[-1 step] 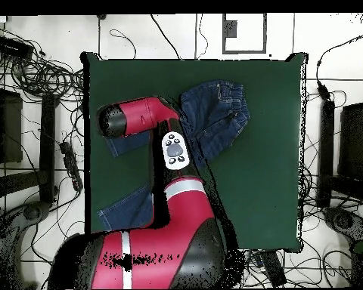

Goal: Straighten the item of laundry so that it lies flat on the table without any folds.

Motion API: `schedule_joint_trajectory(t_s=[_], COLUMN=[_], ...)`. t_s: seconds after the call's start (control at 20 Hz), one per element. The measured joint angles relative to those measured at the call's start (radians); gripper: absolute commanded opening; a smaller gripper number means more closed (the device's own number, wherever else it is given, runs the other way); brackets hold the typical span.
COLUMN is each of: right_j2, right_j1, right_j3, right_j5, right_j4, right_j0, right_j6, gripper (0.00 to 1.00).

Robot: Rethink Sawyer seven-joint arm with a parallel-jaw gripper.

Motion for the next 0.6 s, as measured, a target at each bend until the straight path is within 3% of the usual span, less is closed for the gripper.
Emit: schedule_joint_trajectory(t_s=[0.15, 0.35, 0.5, 0.55, 0.6], right_j2=[-0.003, -0.004, -0.004, -0.002, 0.0], right_j1=[-0.002, -0.053, -0.141, -0.224, -0.25], right_j3=[-0.002, 0.066, 0.172, 0.263, 0.29], right_j5=[0.008, 0.006, 0.001, -0.001, -0.001], right_j4=[-0.002, -0.002, 0.001, 0.01, 0.015], right_j0=[0.003, -0.01, -0.028, -0.052, -0.061], right_j6=[0.0, 0.0, 0.0, 0.0, 0.0], gripper=[0.0, 0.0, 0.0, 0.0, 0.0])
